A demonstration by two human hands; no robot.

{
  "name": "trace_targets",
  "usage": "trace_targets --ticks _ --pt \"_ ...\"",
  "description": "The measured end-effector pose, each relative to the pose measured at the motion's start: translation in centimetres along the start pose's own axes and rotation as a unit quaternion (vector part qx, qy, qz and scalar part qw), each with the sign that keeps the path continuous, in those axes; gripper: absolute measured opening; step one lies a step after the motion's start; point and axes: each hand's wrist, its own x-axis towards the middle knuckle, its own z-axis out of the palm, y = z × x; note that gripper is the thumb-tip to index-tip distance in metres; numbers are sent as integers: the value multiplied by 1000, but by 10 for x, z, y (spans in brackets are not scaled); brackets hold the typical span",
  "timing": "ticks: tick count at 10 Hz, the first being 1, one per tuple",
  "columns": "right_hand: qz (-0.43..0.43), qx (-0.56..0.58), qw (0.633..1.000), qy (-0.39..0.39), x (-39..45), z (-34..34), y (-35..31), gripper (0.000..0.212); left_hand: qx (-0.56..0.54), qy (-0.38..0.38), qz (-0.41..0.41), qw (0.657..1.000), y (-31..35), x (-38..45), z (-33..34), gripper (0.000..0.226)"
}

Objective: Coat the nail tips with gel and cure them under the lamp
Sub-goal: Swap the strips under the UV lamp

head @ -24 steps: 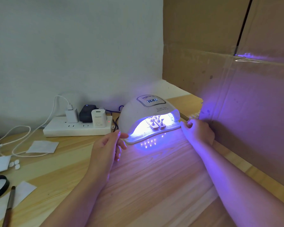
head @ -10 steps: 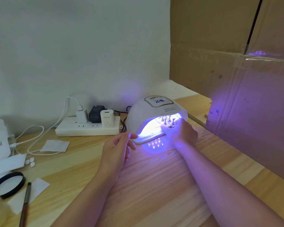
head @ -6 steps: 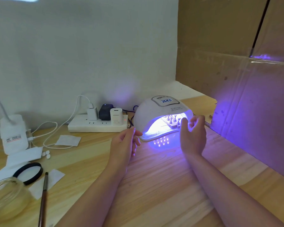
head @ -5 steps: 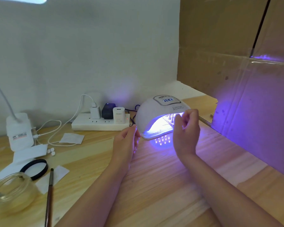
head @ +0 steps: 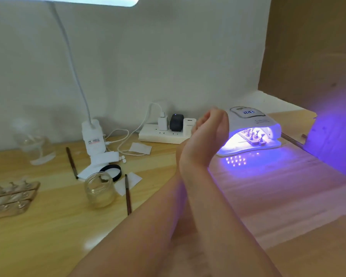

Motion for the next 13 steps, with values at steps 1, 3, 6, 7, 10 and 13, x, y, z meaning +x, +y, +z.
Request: trace_targets --ticks 1,3,6,7,10,13 --pt "-14 -16 999 -33 -10 6 1 19 9 -18 3 1000 16 0 -14 33" --pt "-39 -24 993 -108 -27 17 5 17 -161 43 66 984 71 -12 -67 33" --pt "-39 -273 903 -329 -51 13 30 28 126 191 316 921 86 -50 -249 20" --pt "-23 -386 834 -394 -51 8 36 22 205 271 313 887 66 -56 -312 16" --pt "36 -547 650 -526 -54 -3 50 21 323 366 149 860 35 -60 -393 30" --pt "0 -602 550 -579 -60 1 46 25 463 109 -57 878 41 -71 -407 28"
